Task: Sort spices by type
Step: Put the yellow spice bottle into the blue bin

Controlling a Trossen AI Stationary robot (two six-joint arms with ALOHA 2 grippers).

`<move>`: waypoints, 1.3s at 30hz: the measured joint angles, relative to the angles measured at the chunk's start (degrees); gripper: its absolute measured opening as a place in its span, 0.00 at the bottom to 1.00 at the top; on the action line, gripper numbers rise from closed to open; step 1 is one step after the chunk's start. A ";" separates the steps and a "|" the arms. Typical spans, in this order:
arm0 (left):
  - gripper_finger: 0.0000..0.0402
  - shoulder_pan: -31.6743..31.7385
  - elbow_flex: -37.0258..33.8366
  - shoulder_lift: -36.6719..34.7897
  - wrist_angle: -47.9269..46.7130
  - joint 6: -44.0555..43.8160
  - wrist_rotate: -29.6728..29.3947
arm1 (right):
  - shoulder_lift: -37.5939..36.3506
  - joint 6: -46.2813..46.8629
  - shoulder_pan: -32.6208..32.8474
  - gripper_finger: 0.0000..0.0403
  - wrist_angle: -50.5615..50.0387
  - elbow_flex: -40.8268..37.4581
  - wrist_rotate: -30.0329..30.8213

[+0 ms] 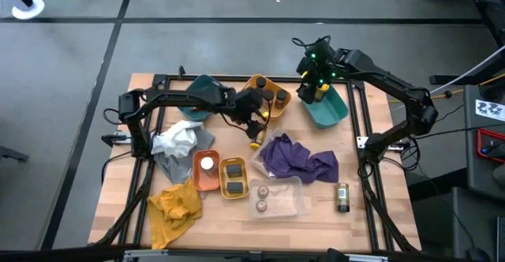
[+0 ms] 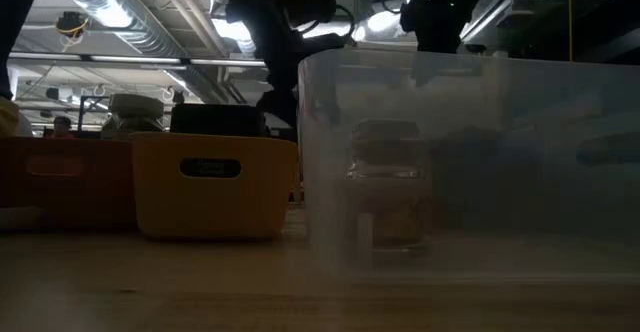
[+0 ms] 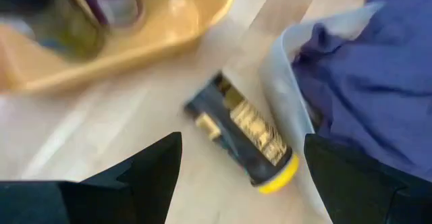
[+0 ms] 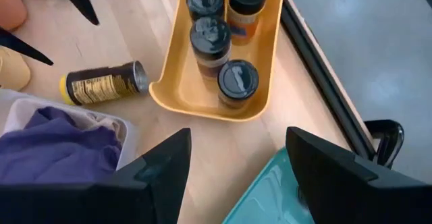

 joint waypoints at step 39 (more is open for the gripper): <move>0.73 -15.39 -12.90 2.84 14.53 -25.27 -23.56 | 0.00 -1.60 0.64 0.60 -1.30 -0.02 1.94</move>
